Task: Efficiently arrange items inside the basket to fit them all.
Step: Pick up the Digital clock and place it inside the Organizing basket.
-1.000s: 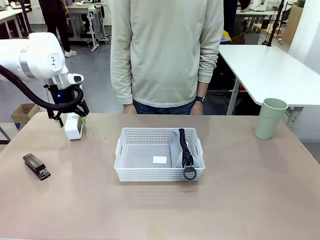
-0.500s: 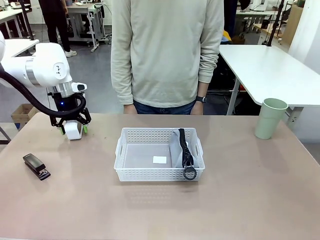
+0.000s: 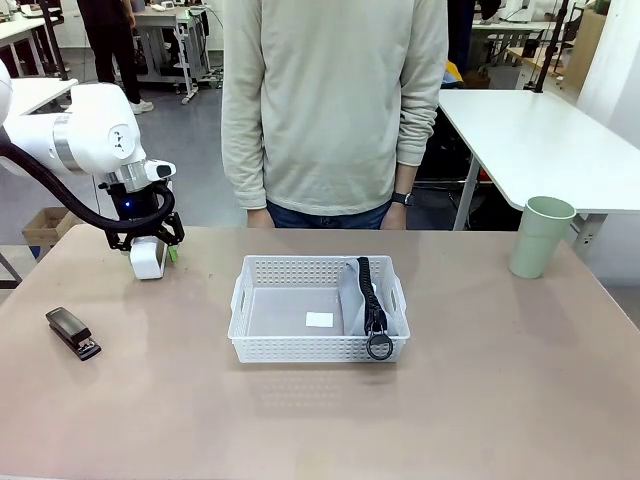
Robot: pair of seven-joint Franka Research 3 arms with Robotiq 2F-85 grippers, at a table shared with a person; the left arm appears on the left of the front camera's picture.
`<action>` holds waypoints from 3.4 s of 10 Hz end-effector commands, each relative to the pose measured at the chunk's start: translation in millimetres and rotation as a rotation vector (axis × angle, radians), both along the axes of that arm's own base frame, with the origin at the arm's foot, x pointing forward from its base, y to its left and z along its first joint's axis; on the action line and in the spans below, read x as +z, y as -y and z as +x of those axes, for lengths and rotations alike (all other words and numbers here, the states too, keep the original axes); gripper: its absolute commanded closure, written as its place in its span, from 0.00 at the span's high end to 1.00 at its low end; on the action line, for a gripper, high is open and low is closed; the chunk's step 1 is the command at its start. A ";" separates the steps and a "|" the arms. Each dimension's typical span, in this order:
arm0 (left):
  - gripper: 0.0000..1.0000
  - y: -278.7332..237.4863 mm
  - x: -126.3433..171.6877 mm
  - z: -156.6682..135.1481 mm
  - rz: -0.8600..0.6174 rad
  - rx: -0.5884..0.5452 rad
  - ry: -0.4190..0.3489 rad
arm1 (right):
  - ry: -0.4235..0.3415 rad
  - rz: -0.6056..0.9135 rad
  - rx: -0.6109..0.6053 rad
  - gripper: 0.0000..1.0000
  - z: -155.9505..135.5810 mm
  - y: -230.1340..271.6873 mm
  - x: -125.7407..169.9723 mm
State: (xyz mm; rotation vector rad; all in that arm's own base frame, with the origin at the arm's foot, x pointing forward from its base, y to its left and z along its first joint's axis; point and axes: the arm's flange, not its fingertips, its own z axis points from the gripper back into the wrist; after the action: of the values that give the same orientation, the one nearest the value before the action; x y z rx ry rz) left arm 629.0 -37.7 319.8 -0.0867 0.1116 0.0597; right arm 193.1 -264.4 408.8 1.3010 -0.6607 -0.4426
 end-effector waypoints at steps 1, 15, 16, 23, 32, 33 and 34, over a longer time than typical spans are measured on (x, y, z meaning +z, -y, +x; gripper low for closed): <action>0.00 -0.3 -1.4 -5.5 -0.008 -0.004 0.000 | 0.035 -0.004 -0.005 1.00 0.9 -0.1 1.6; 0.00 -59.1 150.8 -223.0 -0.182 -0.356 0.199 | 0.035 -0.004 -0.005 1.00 0.9 -0.1 1.6; 0.00 -66.5 150.8 -250.2 -0.197 -0.385 0.270 | 0.035 -0.004 -0.005 1.00 0.9 -0.1 1.6; 0.53 -62.4 157.9 -221.6 -0.189 -0.372 0.177 | 0.035 -0.004 -0.005 1.00 0.9 -0.1 1.6; 0.53 302.8 149.2 -276.1 -0.173 -0.267 0.103 | 0.035 -0.004 -0.005 1.00 0.9 -0.1 1.6; 0.53 302.8 149.2 -276.1 -0.173 -0.267 0.103 | 0.035 -0.004 -0.005 1.00 0.9 -0.1 1.6; 0.53 302.8 149.2 -276.1 -0.173 -0.267 0.103 | 0.035 -0.004 -0.005 1.00 0.9 -0.1 1.6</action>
State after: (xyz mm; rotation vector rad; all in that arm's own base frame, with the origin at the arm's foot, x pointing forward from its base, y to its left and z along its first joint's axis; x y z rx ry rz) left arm 363.2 -355.0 461.5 -0.2617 0.0381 -0.2034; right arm 192.9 -264.6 409.5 1.3003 -0.6605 -0.4424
